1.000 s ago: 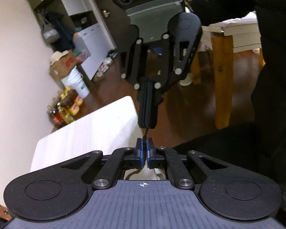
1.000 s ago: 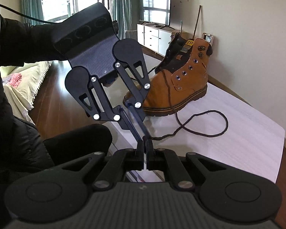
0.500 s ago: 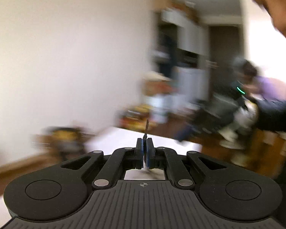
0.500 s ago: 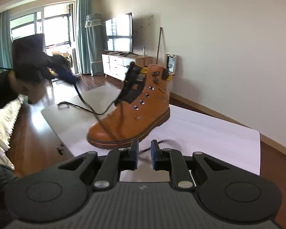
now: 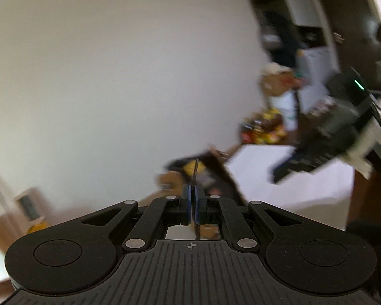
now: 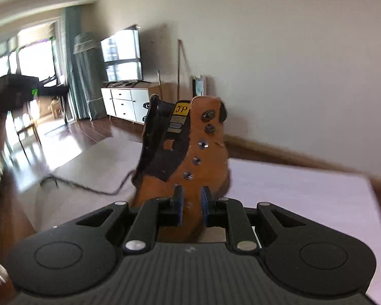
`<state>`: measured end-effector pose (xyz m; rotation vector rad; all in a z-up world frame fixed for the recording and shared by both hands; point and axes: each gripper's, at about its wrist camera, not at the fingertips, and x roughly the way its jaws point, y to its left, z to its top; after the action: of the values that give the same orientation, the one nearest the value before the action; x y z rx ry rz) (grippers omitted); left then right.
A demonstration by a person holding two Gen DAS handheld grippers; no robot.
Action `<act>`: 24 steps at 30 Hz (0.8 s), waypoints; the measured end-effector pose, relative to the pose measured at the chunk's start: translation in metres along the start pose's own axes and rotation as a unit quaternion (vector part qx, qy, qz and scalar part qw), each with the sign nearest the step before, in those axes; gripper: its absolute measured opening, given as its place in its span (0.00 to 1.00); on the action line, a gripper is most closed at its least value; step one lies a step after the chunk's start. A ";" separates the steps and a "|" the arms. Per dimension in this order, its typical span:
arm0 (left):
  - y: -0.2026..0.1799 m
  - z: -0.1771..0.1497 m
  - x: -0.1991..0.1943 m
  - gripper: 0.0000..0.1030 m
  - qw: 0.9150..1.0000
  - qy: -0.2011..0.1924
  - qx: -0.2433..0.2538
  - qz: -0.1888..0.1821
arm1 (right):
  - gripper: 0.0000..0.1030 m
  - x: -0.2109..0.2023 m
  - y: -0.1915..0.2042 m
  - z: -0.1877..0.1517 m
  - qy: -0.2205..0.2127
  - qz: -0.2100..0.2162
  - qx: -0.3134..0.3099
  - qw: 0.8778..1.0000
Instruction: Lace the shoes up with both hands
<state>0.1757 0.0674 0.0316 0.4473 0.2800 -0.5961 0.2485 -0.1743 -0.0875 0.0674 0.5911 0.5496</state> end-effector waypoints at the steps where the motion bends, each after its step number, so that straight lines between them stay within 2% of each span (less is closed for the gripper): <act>1: -0.002 -0.003 0.009 0.03 1.000 0.001 0.002 -0.010 | 0.33 0.002 -0.001 0.003 0.005 -0.002 0.011 1.000; 3: -0.006 -0.008 0.020 0.03 1.000 0.004 0.001 -0.022 | 0.40 0.015 -0.003 0.016 0.026 -0.020 0.063 0.997; 4: -0.007 -0.014 0.024 0.03 1.000 0.004 -0.001 -0.029 | 0.40 0.022 -0.004 0.022 0.036 -0.026 0.083 0.996; 10: -0.001 -0.044 0.029 0.03 0.998 -0.002 0.002 -0.058 | 0.39 0.046 0.007 0.038 0.076 -0.055 0.107 0.990; 17: -0.011 -0.049 0.031 0.03 0.997 -0.011 0.033 -0.070 | 0.39 0.076 0.014 0.040 0.117 -0.090 0.138 0.979; 21: -0.015 -0.048 0.033 0.03 0.996 -0.005 0.038 -0.080 | 0.38 0.082 0.005 0.036 0.129 -0.086 0.154 0.976; 24: -0.019 -0.044 0.039 0.03 0.995 0.005 0.048 -0.084 | 0.27 0.079 -0.005 0.034 0.133 -0.052 0.156 0.977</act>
<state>0.1897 0.0565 -0.0274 0.5217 0.3010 -0.7743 0.3243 -0.1349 -0.1006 0.2619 0.9357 0.3627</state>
